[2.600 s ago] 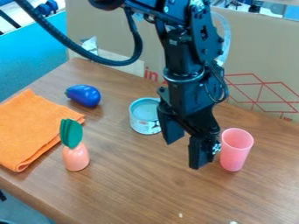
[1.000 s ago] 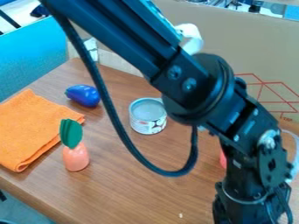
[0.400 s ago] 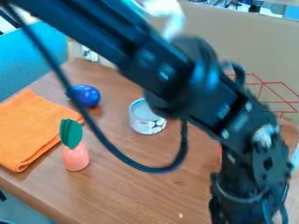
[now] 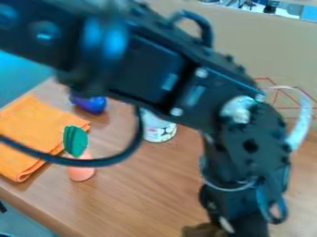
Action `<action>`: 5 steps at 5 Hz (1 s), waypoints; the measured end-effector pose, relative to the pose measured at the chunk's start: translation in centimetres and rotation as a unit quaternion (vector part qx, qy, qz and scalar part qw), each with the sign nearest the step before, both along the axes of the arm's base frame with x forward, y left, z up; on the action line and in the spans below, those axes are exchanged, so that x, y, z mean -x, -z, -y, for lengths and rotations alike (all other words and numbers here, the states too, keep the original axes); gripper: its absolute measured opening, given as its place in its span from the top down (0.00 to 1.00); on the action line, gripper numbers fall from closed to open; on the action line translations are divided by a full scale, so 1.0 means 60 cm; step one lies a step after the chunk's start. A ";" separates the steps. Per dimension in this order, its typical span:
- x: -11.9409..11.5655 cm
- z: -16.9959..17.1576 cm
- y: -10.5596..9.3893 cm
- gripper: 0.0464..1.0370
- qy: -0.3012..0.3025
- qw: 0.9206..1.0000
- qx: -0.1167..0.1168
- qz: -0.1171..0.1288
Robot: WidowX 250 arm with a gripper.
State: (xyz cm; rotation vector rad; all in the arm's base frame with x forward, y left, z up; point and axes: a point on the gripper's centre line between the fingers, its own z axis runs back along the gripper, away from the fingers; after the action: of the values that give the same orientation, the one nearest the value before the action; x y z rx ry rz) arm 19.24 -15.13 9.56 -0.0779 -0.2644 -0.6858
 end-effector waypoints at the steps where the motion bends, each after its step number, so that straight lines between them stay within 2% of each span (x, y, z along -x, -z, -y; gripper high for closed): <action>1: -0.013 -0.083 0.029 0.45 -0.089 0.995 0.017 -0.036; 2: -0.043 -0.159 0.034 0.45 -0.164 0.985 0.037 -0.025; 3: -0.047 -0.209 0.037 0.45 -0.218 0.974 0.051 -0.023; 4: -0.058 -0.227 0.053 0.45 -0.238 0.969 0.048 -0.035; 5: -0.061 -0.219 0.074 0.45 -0.239 0.969 0.033 -0.061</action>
State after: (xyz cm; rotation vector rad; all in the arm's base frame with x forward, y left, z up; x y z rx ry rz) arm 22.93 -1.96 5.14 -0.1144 -0.1779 -0.1911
